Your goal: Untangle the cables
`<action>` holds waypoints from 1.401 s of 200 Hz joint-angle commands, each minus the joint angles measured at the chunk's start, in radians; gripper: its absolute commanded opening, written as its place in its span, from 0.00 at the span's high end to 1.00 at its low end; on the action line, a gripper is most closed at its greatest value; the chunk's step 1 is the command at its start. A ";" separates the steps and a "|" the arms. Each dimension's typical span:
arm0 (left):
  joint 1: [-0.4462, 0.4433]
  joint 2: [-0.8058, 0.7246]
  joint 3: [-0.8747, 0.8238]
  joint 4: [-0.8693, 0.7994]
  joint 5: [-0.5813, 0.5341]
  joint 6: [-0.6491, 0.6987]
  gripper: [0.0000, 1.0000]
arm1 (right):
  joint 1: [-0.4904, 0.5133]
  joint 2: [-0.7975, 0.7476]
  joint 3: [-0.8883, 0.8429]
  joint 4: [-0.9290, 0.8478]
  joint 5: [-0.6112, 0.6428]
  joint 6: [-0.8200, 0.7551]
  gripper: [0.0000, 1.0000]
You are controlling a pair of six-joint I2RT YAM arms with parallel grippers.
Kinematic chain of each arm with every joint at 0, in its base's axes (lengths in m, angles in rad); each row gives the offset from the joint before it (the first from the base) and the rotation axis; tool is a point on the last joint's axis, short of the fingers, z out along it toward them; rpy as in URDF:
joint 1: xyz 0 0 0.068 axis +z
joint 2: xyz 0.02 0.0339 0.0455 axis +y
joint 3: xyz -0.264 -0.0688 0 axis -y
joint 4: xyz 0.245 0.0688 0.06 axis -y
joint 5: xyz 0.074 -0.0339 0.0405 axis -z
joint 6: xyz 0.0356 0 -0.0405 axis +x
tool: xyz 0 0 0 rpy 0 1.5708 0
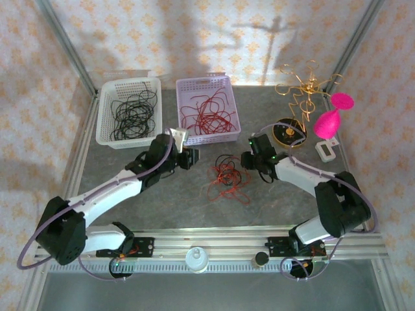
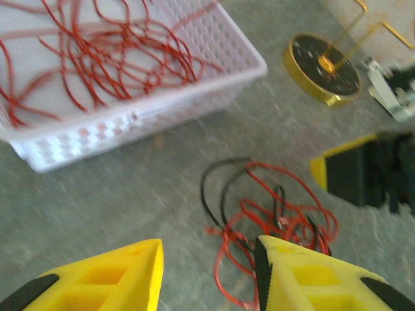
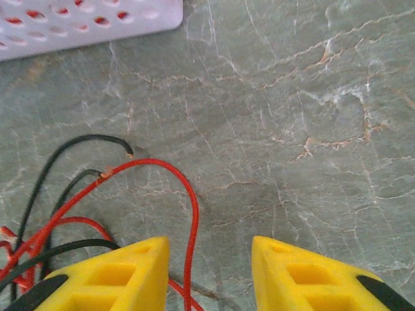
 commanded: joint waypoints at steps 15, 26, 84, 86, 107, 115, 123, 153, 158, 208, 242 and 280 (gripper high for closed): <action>-0.031 -0.082 -0.122 0.079 0.030 -0.117 0.57 | 0.000 0.070 0.015 0.006 -0.035 -0.026 0.65; -0.032 -0.098 -0.146 0.085 0.029 -0.129 0.57 | 0.001 0.086 0.011 0.015 -0.050 -0.023 0.67; -0.033 -0.111 -0.188 0.097 0.032 -0.142 0.57 | 0.001 0.129 -0.022 0.059 -0.080 -0.021 0.78; -0.032 -0.111 -0.188 0.099 0.032 -0.143 0.57 | 0.000 0.130 -0.022 0.057 -0.081 -0.021 0.79; -0.032 -0.106 -0.184 0.102 0.037 -0.145 0.57 | 0.002 0.121 -0.029 0.057 -0.081 -0.018 0.89; -0.032 -0.108 -0.181 0.102 0.041 -0.147 0.57 | 0.000 0.108 -0.031 0.051 -0.065 -0.016 0.93; -0.032 -0.112 -0.178 0.102 0.047 -0.146 0.57 | 0.002 0.086 -0.029 0.040 -0.043 -0.013 0.95; -0.034 -0.145 -0.159 0.100 0.068 -0.141 0.57 | 0.002 -0.050 -0.024 0.007 0.007 -0.025 1.00; -0.034 -0.151 -0.155 0.100 0.077 -0.138 0.57 | 0.004 -0.075 -0.018 -0.002 0.007 -0.029 1.00; -0.040 -0.163 -0.075 0.089 0.153 -0.080 0.57 | 0.051 -0.257 0.082 -0.107 0.022 -0.088 1.00; -0.040 -0.155 -0.007 0.119 0.268 0.019 0.50 | 0.096 -0.345 0.149 -0.128 -0.003 -0.146 1.00; -0.040 -0.050 0.074 0.208 0.332 0.109 0.38 | 0.107 -0.403 0.205 -0.114 -0.053 -0.191 1.00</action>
